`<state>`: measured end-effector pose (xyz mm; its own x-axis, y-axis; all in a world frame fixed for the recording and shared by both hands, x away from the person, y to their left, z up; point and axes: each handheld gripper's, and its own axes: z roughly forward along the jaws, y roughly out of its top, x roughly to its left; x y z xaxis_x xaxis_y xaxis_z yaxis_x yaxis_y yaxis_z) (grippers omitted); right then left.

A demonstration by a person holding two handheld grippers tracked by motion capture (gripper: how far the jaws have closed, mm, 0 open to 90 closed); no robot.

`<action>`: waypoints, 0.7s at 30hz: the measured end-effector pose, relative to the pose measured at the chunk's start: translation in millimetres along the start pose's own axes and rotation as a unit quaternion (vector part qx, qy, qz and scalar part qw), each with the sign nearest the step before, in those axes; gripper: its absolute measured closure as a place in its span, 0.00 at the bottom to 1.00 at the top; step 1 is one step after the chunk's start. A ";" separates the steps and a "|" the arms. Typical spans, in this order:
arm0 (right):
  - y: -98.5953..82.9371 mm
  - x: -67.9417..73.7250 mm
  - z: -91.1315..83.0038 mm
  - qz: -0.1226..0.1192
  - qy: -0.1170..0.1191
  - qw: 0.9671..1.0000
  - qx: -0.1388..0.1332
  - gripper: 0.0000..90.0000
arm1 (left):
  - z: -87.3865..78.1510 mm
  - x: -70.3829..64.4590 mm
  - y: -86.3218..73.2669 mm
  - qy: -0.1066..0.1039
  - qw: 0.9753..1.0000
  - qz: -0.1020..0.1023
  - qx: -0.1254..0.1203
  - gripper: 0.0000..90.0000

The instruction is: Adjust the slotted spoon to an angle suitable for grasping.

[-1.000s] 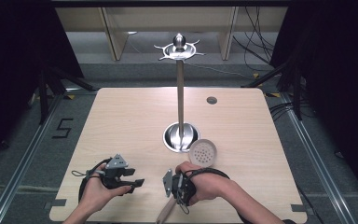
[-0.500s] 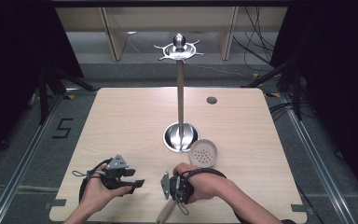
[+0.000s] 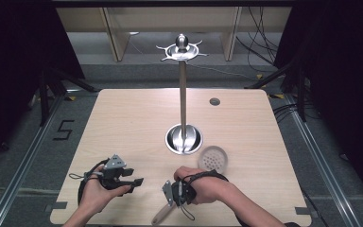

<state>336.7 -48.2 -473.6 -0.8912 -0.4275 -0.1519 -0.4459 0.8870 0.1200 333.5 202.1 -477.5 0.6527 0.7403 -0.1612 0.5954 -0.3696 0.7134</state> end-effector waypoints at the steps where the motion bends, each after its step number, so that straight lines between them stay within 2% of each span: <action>1: -0.2 -1.4 0.1 -0.012 -0.004 1.000 -0.005 0.82 | -0.7 0.9 0.0 0.004 1.000 -0.004 -0.005 0.46; 2: -0.5 -1.6 -0.7 -0.010 -0.007 1.000 -0.006 0.83 | -2.5 2.2 0.3 0.014 1.000 -0.012 -0.012 0.47; 3: -1.3 -2.7 -1.9 -0.003 -0.007 1.000 -0.006 0.83 | -3.8 3.8 0.7 0.017 1.000 -0.011 -0.016 0.47; 4: -3.0 -0.8 -3.2 0.013 -0.010 1.000 -0.011 0.83 | -5.0 5.5 0.9 0.022 0.999 -0.016 -0.027 0.47; 7: -5.4 0.2 -4.8 0.020 -0.011 1.000 -0.019 0.83 | -11.8 11.7 1.9 0.049 0.997 -0.029 -0.043 0.47; 8: -6.8 1.9 -5.2 0.036 -0.012 0.999 -0.026 0.83 | -13.4 13.2 2.1 0.056 0.997 -0.034 -0.046 0.47; 9: -7.2 -0.5 -7.9 0.021 -0.023 0.999 -0.024 0.83 | -15.4 15.4 1.8 0.060 0.996 -0.040 -0.047 0.47; 11: -13.1 1.6 -10.8 0.062 -0.028 0.996 -0.052 0.83 | -16.1 17.4 0.9 0.066 0.996 -0.047 -0.048 0.47; 13: -14.7 1.4 -13.1 0.069 -0.031 0.996 -0.056 0.83 | -16.0 19.2 -0.1 0.065 0.996 -0.051 -0.045 0.47; 15: -18.6 -0.7 -16.4 0.075 -0.042 0.994 -0.074 0.83 | -15.4 19.6 -0.3 0.062 0.995 -0.057 -0.047 0.47; 16: -21.7 -1.3 -20.5 0.088 -0.047 0.992 -0.081 0.83 | -15.3 19.3 -0.3 0.064 0.995 -0.058 -0.052 0.47; 17: -23.5 -2.8 -22.2 0.085 -0.054 0.991 -0.090 0.83 | -15.7 20.0 -0.1 0.063 0.995 -0.056 -0.050 0.47; 18: -25.1 -3.1 -24.1 0.092 -0.057 0.990 -0.095 0.83 | -15.9 19.8 0.2 0.064 0.995 -0.059 -0.054 0.47; 19: -27.9 -3.6 -29.3 0.101 -0.063 0.989 -0.092 0.83 | -17.6 20.8 0.6 0.064 0.995 -0.056 -0.046 0.47; 20: -30.3 -1.9 -33.0 0.123 -0.066 0.986 -0.093 0.83 | -18.0 21.2 0.4 0.061 0.995 -0.056 -0.047 0.47; 21: -32.2 -2.5 -34.1 0.126 -0.072 0.984 -0.104 0.83 | -17.5 21.0 0.0 0.063 0.995 -0.060 -0.052 0.47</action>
<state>350.4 -81.7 -443.6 -0.9611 -0.1561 -0.2280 -0.2334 0.9002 0.3677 339.0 227.5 -469.0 0.5121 0.8423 -0.1682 0.6102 -0.2189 0.7614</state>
